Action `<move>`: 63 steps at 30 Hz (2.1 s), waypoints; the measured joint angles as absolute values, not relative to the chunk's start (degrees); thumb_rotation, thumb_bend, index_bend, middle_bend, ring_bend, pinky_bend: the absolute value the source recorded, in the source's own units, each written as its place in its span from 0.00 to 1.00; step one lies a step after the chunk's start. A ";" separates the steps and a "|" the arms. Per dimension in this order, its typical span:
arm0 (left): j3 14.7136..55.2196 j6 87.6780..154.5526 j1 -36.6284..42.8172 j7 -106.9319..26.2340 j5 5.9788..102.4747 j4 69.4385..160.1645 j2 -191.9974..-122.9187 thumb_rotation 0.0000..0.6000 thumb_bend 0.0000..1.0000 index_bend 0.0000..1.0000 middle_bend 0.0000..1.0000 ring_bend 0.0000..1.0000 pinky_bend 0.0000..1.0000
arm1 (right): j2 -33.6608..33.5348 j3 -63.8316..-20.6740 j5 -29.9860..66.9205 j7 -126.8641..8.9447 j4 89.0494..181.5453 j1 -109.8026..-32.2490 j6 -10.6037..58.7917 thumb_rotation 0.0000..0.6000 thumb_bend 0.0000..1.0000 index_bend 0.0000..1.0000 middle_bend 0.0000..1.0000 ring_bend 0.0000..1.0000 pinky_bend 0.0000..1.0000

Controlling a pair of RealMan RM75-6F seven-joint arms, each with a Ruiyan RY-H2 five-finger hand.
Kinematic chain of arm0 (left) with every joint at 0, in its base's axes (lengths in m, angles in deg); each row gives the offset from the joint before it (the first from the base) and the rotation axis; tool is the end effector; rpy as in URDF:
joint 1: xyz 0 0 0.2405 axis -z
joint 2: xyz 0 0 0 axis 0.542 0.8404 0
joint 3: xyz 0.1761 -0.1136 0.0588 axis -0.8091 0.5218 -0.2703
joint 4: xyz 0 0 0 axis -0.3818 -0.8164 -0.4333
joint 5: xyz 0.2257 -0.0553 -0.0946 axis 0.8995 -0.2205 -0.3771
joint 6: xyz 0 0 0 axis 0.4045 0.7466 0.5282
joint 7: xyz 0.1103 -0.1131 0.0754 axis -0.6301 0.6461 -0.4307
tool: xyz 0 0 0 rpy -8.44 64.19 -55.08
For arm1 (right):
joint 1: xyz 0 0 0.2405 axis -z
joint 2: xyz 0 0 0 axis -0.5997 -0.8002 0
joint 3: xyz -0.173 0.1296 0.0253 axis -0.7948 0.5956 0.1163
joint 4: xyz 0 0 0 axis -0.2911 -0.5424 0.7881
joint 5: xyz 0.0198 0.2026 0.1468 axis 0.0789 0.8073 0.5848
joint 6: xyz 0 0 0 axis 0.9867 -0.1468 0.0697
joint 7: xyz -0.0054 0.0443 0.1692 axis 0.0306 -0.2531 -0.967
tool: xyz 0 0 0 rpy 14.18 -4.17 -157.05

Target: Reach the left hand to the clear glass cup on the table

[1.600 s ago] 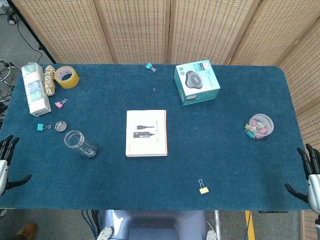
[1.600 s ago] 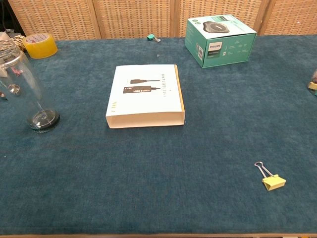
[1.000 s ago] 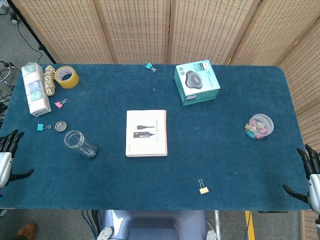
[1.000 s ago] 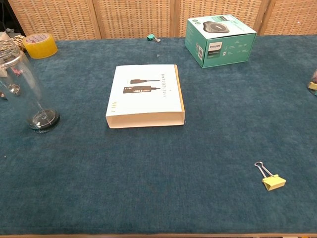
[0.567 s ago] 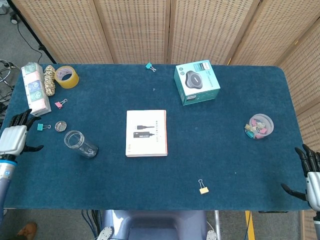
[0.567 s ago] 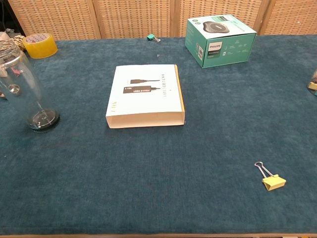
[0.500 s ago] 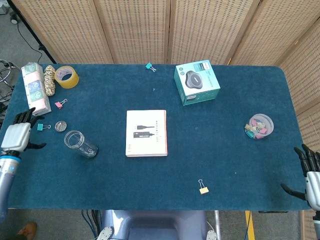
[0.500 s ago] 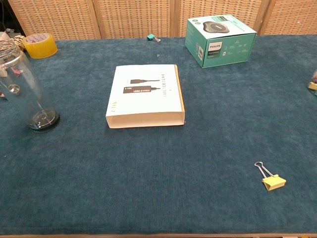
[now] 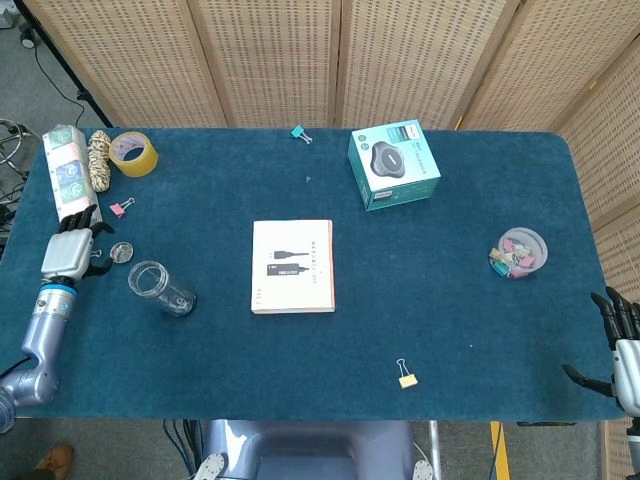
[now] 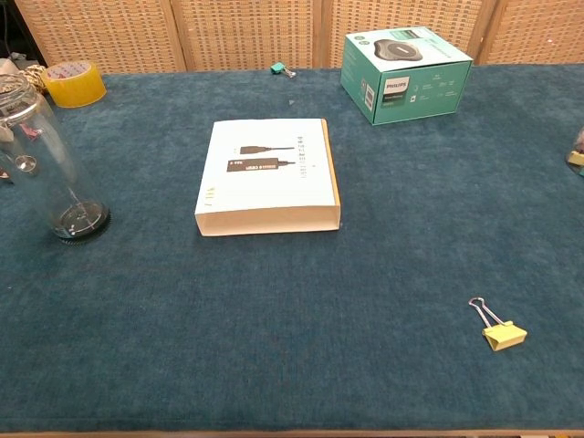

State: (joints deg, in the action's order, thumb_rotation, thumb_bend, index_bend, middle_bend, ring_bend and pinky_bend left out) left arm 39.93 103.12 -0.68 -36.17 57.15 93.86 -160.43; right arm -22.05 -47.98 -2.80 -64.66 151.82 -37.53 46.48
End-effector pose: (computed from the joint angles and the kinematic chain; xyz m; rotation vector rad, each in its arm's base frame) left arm -0.3382 0.4126 0.0497 -1.3876 -1.0835 -0.6705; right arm -0.3199 -0.1978 0.1345 1.2623 -0.9509 0.9117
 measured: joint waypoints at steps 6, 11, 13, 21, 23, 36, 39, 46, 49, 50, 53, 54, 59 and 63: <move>39.88 101.15 0.29 -35.56 56.44 90.73 -162.86 1.00 0.34 0.42 0.00 0.00 0.00 | -22.17 -48.03 -2.86 -64.98 151.87 -37.52 46.47 1.00 0.00 0.00 0.00 0.00 0.00; 39.97 100.56 0.47 -34.92 55.97 88.14 -164.17 1.00 0.35 0.45 0.00 0.00 0.00 | -22.21 -47.99 -2.74 -65.18 151.87 -37.55 46.37 1.00 0.00 0.00 0.00 0.00 0.00; 40.03 100.32 0.53 -34.62 55.84 87.15 -164.59 1.00 0.36 0.45 0.00 0.00 0.00 | -22.18 -48.02 -2.72 -65.16 151.86 -37.61 46.19 1.00 0.00 0.00 0.00 0.00 0.00; 40.14 98.67 1.30 -33.13 56.02 83.68 -166.41 1.00 0.38 0.45 0.00 0.00 0.00 | -22.02 -48.18 -2.59 -64.88 151.84 -37.87 45.51 1.00 0.00 0.00 0.00 0.00 0.00; 40.31 98.41 1.64 -32.75 56.10 83.20 -166.78 1.00 0.39 0.46 0.00 0.00 0.00 | -21.95 -48.18 -2.45 -64.83 151.74 -37.93 45.36 1.00 0.00 0.00 0.00 0.00 0.00; 40.79 97.38 2.87 -33.28 56.01 81.07 -168.71 1.00 0.47 0.52 0.00 0.00 0.00 | -21.73 -48.14 -1.98 -64.78 151.59 -38.18 44.75 1.00 0.00 0.00 0.00 0.00 0.00; 40.89 97.23 2.92 -33.35 55.90 80.57 -168.97 1.00 0.48 0.54 0.00 0.00 0.00 | -21.83 -48.10 -1.95 -65.02 151.63 -38.15 44.80 1.00 0.00 0.00 0.00 0.00 0.00; 40.81 97.34 2.60 -33.24 56.03 80.01 -169.19 1.00 0.48 0.58 0.00 0.00 0.00 | -22.04 -48.13 -2.06 -65.56 151.75 -38.12 44.86 1.00 0.00 0.00 0.00 0.00 0.00; 40.82 97.71 2.44 -33.13 56.26 79.98 -169.02 1.00 0.49 0.59 0.00 0.00 0.00 | -22.06 -48.13 -2.08 -65.61 151.79 -38.13 44.85 1.00 0.00 0.00 0.00 0.00 0.00; 40.83 97.77 2.40 -33.05 56.31 80.10 -168.92 1.00 0.49 0.59 0.00 0.00 0.00 | -22.07 -48.15 -2.12 -65.62 151.82 -38.14 44.83 1.00 0.00 0.00 0.00 0.00 0.00; 40.91 98.32 2.20 -32.79 56.51 80.60 -168.46 1.00 0.49 0.60 0.00 0.00 0.00 | -22.08 -48.18 -2.19 -65.62 151.91 -38.15 44.84 1.00 0.00 0.00 0.00 0.00 0.00; 40.98 98.52 2.11 -32.67 56.56 80.94 -168.21 1.00 0.49 0.60 0.00 0.00 0.00 | -22.09 -48.19 -2.22 -65.62 151.94 -38.15 44.86 1.00 0.00 0.00 0.00 0.00 0.00; 41.25 100.19 1.57 -32.15 56.98 83.48 -166.60 1.00 0.49 0.60 0.00 0.00 0.00 | -22.20 -48.24 -2.43 -65.78 152.14 -38.08 45.08 1.00 0.00 0.00 0.00 0.00 0.00; 41.54 103.08 0.78 -31.82 57.78 87.66 -164.16 1.00 0.49 0.60 0.00 0.00 0.00 | -22.26 -48.31 -2.64 -65.78 152.27 -38.08 45.15 1.00 0.00 0.00 0.00 0.00 0.00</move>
State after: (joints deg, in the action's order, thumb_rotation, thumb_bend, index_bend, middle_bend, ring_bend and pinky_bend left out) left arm 41.54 103.08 0.78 -31.82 57.78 87.66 -164.16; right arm -22.26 -48.31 -2.64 -65.78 152.27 -38.08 45.15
